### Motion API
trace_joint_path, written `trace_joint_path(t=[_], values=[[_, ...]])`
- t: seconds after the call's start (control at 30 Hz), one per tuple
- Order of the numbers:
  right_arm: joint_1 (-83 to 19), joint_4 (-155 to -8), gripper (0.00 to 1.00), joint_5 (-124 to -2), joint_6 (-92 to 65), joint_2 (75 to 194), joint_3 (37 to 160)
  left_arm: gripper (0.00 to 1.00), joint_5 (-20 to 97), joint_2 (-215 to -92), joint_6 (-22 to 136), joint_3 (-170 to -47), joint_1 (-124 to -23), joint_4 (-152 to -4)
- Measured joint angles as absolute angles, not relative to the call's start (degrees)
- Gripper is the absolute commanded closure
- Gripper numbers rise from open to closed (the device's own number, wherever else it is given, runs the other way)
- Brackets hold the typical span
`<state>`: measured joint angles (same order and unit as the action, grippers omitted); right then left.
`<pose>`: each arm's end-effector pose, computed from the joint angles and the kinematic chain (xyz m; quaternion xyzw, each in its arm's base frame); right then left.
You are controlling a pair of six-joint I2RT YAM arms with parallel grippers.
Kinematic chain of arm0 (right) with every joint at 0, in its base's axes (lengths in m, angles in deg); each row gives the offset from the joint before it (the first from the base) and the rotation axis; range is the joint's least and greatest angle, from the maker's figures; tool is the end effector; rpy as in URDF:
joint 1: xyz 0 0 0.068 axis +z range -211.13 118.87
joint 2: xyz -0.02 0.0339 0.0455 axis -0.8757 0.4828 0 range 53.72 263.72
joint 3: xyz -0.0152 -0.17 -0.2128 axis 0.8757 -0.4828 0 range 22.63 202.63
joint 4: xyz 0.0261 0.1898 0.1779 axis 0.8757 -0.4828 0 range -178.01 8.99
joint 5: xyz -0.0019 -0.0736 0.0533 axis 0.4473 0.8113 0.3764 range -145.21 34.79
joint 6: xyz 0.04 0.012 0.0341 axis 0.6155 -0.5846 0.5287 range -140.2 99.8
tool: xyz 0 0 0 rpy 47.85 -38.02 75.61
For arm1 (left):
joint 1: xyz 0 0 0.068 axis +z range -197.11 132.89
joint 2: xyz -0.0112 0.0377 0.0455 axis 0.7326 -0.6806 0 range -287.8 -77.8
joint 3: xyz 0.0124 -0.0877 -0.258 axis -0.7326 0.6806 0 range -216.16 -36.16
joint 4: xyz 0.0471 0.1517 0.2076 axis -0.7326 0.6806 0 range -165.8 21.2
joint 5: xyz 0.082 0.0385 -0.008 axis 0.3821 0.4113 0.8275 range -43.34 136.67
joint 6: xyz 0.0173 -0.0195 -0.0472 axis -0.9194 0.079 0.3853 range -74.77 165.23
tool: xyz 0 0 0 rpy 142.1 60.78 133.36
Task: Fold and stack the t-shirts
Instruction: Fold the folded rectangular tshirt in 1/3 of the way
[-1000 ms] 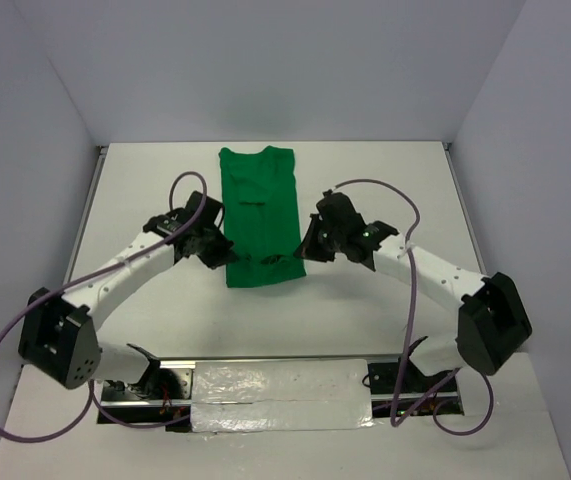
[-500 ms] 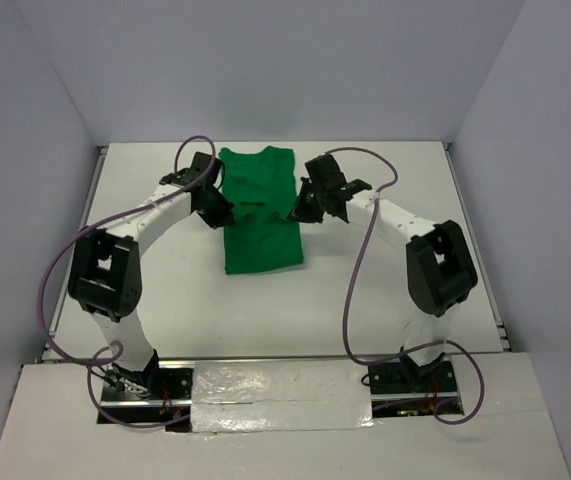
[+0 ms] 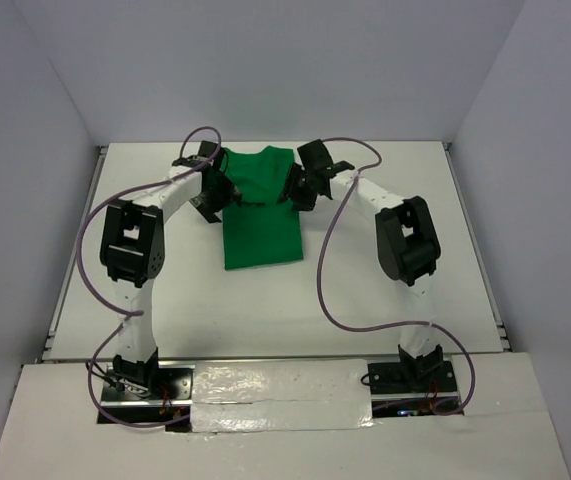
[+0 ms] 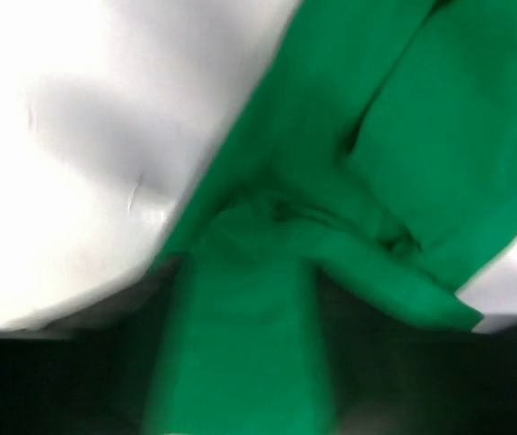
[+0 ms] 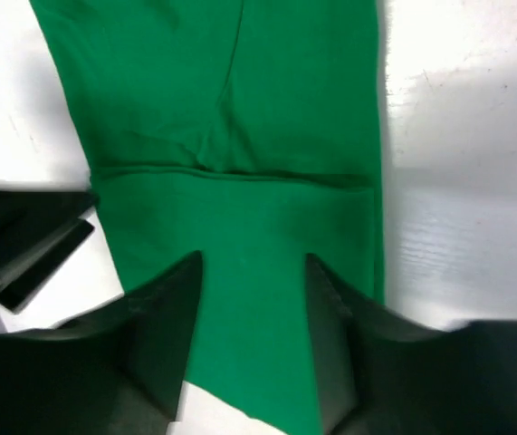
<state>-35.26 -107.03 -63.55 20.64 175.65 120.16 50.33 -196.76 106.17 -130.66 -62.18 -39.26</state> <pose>0.4271 0.2129 0.2068 0.0978 0.9336 0.2429 0.2445 0.4340 -0.1146 0.2018 -0.3845 0.8880 -0.1297 0.2163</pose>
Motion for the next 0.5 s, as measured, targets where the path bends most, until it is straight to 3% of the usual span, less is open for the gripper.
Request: trace_joint_path(t=[0.03,0.27,0.5], values=[[-35.3,-107.2,0.35,-63.4,20.5,176.0,120.6,0.01,51.1,-198.4,106.7,-132.8,-62.0,-38.0],[-35.5,-107.8,0.32,-60.4,18.6,171.7,117.1,0.01,57.5,-195.3,105.2,-133.5,-61.6,-34.8],[-35.7,-103.7,0.33,-61.3,18.8,150.4,97.1,0.02,60.1,-170.0,103.6,-120.1,-61.9,-36.5]])
